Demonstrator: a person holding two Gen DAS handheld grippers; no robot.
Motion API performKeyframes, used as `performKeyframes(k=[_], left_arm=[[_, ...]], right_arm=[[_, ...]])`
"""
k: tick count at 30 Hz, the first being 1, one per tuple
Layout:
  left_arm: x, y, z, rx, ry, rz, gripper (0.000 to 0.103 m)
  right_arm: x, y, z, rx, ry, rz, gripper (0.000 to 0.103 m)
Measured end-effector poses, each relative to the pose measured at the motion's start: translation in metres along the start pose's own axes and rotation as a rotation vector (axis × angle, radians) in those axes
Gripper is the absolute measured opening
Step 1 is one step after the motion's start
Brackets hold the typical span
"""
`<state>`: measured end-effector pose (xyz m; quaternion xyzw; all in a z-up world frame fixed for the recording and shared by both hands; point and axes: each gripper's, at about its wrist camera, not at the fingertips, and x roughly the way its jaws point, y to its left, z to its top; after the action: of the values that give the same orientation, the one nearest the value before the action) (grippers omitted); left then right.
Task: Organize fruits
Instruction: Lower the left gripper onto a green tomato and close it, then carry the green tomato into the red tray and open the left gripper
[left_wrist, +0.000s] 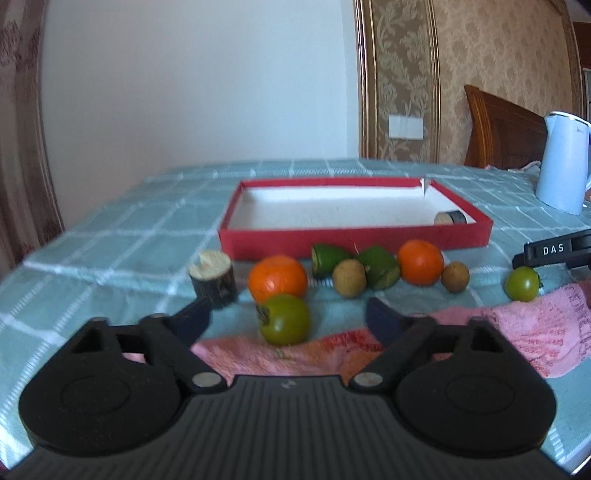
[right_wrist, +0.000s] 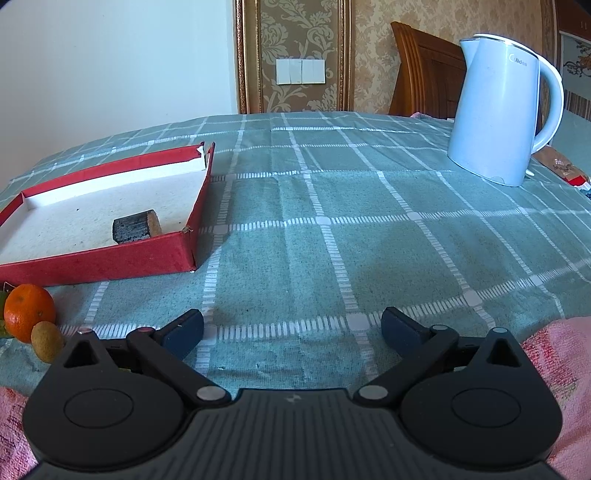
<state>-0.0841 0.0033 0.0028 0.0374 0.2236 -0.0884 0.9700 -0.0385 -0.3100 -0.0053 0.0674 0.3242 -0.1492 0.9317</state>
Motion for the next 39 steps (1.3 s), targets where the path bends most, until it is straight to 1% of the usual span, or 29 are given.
performKeyframes(k=[1, 3, 4, 5, 6, 7, 8, 9, 11, 16, 20, 22, 24, 27, 29, 31, 32, 34, 35, 36, 37, 39], left_arm=[[0.003, 0.001, 0.000, -0.009, 0.012, -0.004, 0.080], [0.007, 0.003, -0.002, -0.020, 0.028, -0.013, 0.072], [0.008, 0.003, -0.003, -0.021, 0.033, -0.014, 0.071], [0.010, 0.003, -0.003, -0.020, 0.037, -0.014, 0.067], [0.012, 0.003, -0.003, -0.016, 0.040, -0.012, 0.061], [0.013, 0.004, -0.003, -0.016, 0.045, -0.014, 0.057], [0.015, 0.004, -0.004, -0.020, 0.050, -0.015, 0.048], [0.016, 0.005, -0.004, -0.026, 0.057, -0.014, 0.036], [0.017, 0.007, -0.003, -0.037, 0.062, -0.011, 0.030], [0.012, 0.008, -0.002, -0.033, 0.061, -0.015, 0.030], [0.001, 0.005, 0.013, -0.016, -0.001, -0.019, 0.030], [0.005, 0.006, 0.027, -0.013, -0.020, -0.020, 0.030], [0.018, 0.006, 0.043, -0.012, -0.033, -0.004, 0.030], [0.045, 0.011, 0.063, -0.030, -0.010, -0.008, 0.030], [0.063, 0.011, 0.072, -0.016, -0.005, 0.023, 0.030], [0.080, 0.012, 0.078, -0.011, 0.007, 0.033, 0.030], [0.086, 0.014, 0.079, -0.021, 0.011, 0.039, 0.032], [0.090, 0.019, 0.080, -0.052, 0.004, 0.071, 0.059], [0.088, 0.022, 0.079, -0.062, -0.012, 0.090, 0.086], [0.082, 0.023, 0.077, -0.067, -0.040, 0.105, 0.096], [0.074, 0.024, 0.075, -0.063, -0.066, 0.110, 0.096], [0.061, 0.025, 0.071, -0.041, -0.083, 0.095, 0.097]], right_arm=[[0.000, 0.000, 0.000, 0.000, 0.000, 0.000, 0.103], [0.000, 0.000, 0.000, 0.000, 0.000, 0.000, 0.103], [0.000, 0.000, 0.000, 0.000, 0.000, 0.000, 0.103], [0.000, 0.000, 0.000, 0.001, -0.001, 0.001, 0.103], [-0.002, 0.000, -0.001, 0.000, -0.002, 0.001, 0.103], [-0.002, 0.000, -0.001, -0.001, -0.002, 0.000, 0.103], [-0.002, 0.000, -0.001, -0.002, -0.002, 0.000, 0.103], [-0.002, 0.000, -0.001, -0.002, -0.002, 0.000, 0.103], [-0.002, 0.000, -0.001, -0.001, -0.002, 0.001, 0.103], [-0.002, 0.000, -0.001, -0.002, -0.002, 0.000, 0.103], [-0.002, 0.001, -0.001, -0.003, -0.002, -0.001, 0.103], [-0.002, 0.000, -0.001, -0.002, -0.002, 0.000, 0.103], [-0.002, 0.000, -0.001, -0.002, -0.002, 0.000, 0.103], [-0.002, 0.000, -0.001, -0.002, -0.003, 0.002, 0.103], [-0.002, 0.000, -0.001, -0.001, -0.003, 0.002, 0.103], [-0.002, 0.001, -0.001, -0.002, -0.002, 0.001, 0.103], [-0.002, 0.001, -0.001, -0.003, -0.002, 0.000, 0.103], [-0.003, 0.001, -0.001, -0.005, -0.002, -0.001, 0.103], [-0.003, 0.001, -0.001, -0.004, -0.002, -0.001, 0.103], [-0.003, 0.001, -0.001, -0.004, -0.002, 0.000, 0.103], [-0.003, 0.001, -0.001, -0.005, -0.001, -0.001, 0.103], [-0.003, 0.001, -0.001, -0.006, -0.001, -0.002, 0.103]])
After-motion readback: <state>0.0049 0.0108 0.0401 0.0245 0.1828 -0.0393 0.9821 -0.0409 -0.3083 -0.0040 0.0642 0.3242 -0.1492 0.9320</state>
